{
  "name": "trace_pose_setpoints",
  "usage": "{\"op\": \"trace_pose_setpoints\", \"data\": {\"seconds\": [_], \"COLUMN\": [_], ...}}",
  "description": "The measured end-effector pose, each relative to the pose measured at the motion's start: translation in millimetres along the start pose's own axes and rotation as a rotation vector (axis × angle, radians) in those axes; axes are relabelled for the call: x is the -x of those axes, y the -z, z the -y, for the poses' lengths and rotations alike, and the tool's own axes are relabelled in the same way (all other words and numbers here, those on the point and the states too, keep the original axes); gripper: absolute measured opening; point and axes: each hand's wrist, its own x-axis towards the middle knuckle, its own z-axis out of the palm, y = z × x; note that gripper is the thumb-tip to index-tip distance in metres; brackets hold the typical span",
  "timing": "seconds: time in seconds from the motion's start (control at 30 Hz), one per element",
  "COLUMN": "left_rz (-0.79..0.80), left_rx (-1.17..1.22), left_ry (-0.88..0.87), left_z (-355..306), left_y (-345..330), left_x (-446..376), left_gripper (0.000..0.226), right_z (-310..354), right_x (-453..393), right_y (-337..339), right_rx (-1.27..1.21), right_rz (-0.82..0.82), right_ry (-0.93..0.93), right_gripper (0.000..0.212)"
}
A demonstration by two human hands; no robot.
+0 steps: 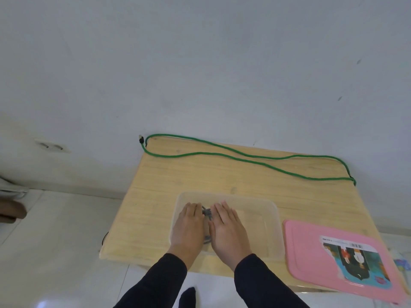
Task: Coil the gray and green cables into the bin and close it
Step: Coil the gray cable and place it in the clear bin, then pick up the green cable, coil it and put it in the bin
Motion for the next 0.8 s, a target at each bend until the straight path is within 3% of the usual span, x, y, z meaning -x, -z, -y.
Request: {"op": "trace_pose_setpoints", "data": {"seconds": [0.33,0.4,0.6,0.8], "left_rz": [-0.098,-0.185,-0.390,-0.370], "left_rx": [0.043,0.038,-0.002,0.000], "left_ry": [-0.029,-0.050,-0.063,-0.005], "left_z": [5,15,57,130], "left_y": [13,18,55,56], "left_x": [0,-9,-53,-106], "left_gripper": [0.041,0.034,0.024,0.030], "right_z": [0,2,10,27], "right_x": [0,-8,-63,-146], "right_y": [13,19,38,32], "right_rx": [-0.057,-0.065,-0.073,-0.082], "right_rz": [-0.105,-0.144,-0.199,-0.137], "right_ry": [0.065,0.096,0.180,0.219], "right_gripper": [0.050,0.049,0.049,0.049]}}
